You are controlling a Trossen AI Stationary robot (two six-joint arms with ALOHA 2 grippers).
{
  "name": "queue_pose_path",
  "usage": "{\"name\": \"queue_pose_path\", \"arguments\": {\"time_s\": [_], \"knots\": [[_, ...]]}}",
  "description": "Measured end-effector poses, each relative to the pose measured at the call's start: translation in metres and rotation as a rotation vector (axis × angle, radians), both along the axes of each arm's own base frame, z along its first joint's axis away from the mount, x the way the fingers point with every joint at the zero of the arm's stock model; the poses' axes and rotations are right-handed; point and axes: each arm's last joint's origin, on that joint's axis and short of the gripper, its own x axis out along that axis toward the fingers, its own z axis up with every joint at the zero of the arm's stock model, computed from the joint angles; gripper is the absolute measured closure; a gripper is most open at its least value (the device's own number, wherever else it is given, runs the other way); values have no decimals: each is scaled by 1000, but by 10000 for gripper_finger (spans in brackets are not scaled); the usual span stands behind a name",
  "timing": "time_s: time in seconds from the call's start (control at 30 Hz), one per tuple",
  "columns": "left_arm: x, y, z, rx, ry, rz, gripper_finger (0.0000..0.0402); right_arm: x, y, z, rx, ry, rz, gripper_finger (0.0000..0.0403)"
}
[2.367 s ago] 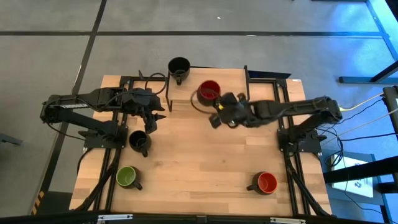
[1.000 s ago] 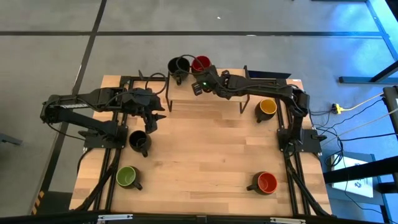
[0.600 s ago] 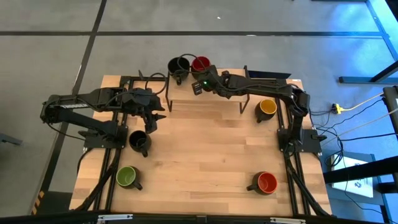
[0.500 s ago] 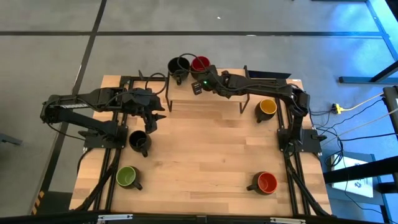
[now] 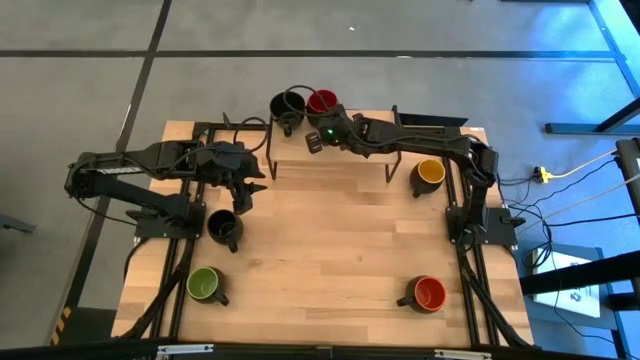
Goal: Place coffee mugs
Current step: Put the red mug on the shelf, then put the yellow mug on the shelf
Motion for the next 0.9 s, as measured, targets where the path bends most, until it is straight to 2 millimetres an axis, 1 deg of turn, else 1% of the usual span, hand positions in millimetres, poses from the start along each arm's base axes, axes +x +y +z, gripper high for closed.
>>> {"name": "queue_pose_path", "arguments": {"time_s": [0.17,0.4,0.5,0.73,0.83,0.9], "knots": [[0,0,0,0,0,0,257,2,1,1,18,-20,32,291],[0,0,0,0,0,0,257,2,1,1,14,-14,38,232],[0,0,0,0,1,0,257,-1,2,4,0,6,52,215],[0,0,0,0,1,0,257,-15,7,30,-22,-19,127,205],[0,0,0,0,1,0,257,-29,14,45,21,-13,215,205],[0,0,0,0,1,0,257,-41,25,60,46,-18,316,205]]}}
